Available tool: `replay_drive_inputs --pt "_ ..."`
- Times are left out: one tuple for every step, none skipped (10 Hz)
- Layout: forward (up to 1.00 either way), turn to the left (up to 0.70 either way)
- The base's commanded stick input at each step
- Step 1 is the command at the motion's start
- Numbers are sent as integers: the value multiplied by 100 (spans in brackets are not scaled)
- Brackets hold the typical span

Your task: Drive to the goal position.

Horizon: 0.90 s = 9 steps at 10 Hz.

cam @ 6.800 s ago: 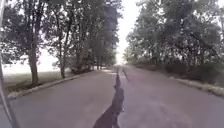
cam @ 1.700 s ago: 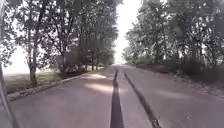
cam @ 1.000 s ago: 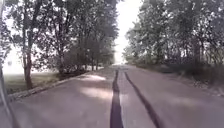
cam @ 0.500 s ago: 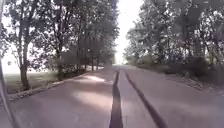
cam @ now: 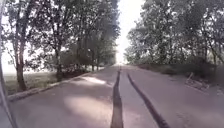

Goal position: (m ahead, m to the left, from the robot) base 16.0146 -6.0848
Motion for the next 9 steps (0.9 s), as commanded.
replay_drive_inputs --pt "70 0" --pt "70 0" --pt "70 0" --pt "70 0" --pt "70 0" --pt "70 0" --pt "70 0" --pt "70 0" --pt "70 0"
